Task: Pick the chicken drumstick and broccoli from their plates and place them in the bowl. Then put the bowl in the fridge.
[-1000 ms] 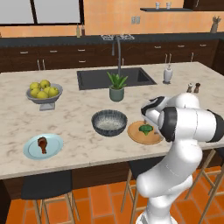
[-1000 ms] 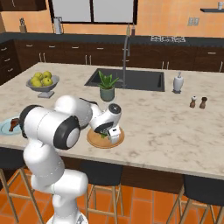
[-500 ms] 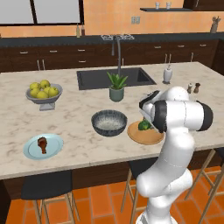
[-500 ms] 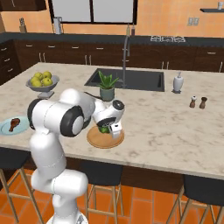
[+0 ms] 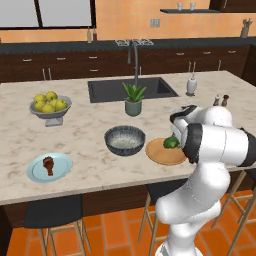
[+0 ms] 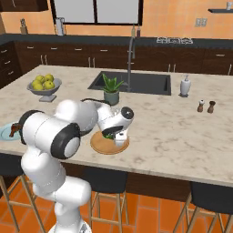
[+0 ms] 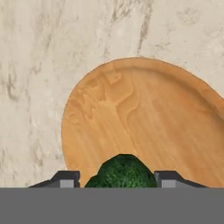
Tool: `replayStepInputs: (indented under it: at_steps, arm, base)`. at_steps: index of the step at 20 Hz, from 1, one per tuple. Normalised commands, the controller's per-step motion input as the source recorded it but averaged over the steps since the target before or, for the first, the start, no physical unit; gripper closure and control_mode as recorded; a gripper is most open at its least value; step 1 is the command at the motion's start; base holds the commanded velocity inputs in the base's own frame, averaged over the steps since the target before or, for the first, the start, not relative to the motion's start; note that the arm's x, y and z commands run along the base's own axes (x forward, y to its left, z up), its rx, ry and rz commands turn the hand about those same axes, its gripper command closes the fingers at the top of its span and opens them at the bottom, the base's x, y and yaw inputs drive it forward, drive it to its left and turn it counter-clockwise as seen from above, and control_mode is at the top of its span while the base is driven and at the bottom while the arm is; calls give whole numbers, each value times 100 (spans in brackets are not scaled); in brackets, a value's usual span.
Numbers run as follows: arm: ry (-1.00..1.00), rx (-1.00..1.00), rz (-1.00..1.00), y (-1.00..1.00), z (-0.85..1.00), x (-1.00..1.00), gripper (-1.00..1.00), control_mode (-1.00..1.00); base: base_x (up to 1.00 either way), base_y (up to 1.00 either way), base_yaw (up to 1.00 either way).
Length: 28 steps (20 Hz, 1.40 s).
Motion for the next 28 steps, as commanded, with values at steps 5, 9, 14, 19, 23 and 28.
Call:
replayStepInputs:
  at_steps: [5, 9, 14, 19, 23, 28]
  arm:
    - [-2, 14, -36, 7, 84, -87, 100, -100]
    - [8, 6, -20, 41, 100, -31, 100, -100]
    - [26, 10, -5, 49, 100, -1, 100, -100]
    - [7, 1, -4, 48, 38, 2, 100, -100]
    - [7, 0, -3, 75, -8, 47, 100, -100]
    - [14, 0, -3, 53, -33, 68, 100, -100]
  base:
    - [0, 0, 0]
    - [0, 0, 0]
    - [0, 0, 0]
    - [0, 0, 0]
    - [0, 0, 0]
    - [0, 0, 0]
